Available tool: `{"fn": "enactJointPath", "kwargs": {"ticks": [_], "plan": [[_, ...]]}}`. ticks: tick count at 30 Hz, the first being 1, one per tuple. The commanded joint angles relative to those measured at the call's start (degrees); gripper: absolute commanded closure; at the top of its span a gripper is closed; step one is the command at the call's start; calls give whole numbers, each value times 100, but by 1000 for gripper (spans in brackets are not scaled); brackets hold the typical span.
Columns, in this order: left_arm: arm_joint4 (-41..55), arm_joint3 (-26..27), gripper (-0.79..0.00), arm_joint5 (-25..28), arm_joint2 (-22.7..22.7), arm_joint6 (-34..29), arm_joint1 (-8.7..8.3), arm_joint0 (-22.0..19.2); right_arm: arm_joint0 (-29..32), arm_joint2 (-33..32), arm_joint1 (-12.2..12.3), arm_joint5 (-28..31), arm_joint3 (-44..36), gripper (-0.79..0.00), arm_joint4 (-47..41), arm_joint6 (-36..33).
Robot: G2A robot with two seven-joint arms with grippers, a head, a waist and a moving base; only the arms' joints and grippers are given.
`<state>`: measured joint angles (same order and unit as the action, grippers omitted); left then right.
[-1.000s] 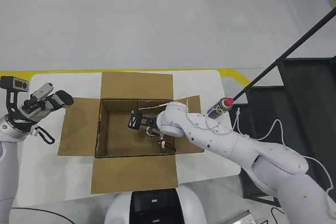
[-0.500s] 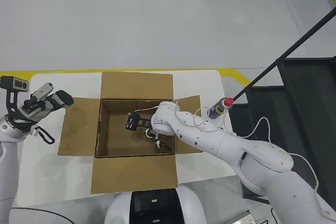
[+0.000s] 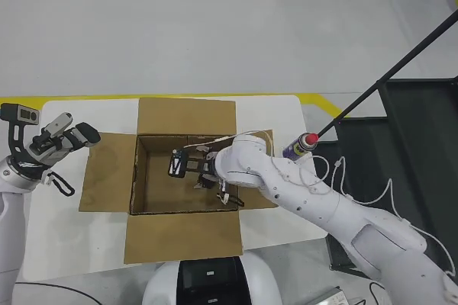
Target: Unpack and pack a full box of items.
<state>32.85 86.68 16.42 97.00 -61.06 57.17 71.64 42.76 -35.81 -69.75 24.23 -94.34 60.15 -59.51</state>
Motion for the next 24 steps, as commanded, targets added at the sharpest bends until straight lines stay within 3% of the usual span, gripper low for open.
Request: {"fn": "enactJointPath", "kwargs": {"ticks": [1, 6, 14, 19, 24], "plan": [[0, 0, -785, 0, 0, 0, 0, 0, 536, -657, 253, 372, -660, -785, -115, 238], [0, 0, -785, 0, 0, 0, 0, 0, 1812, -2304, 748, 1482, -1681, -785, -450, 790], [0, 0, -785, 0, 0, 0, 0, 0, 3786, -4829, 1160, 1905, -2417, -785, -358, 1604], [0, 0, -785, 0, 0, 0, 0, 0, 4698, -5810, 1273, 2104, -2596, -785, -434, 1569], [0, 0, -785, 0, 0, 0, 0, 0, 5226, -6346, 1341, 2215, -2552, -785, -593, 1387]]}}
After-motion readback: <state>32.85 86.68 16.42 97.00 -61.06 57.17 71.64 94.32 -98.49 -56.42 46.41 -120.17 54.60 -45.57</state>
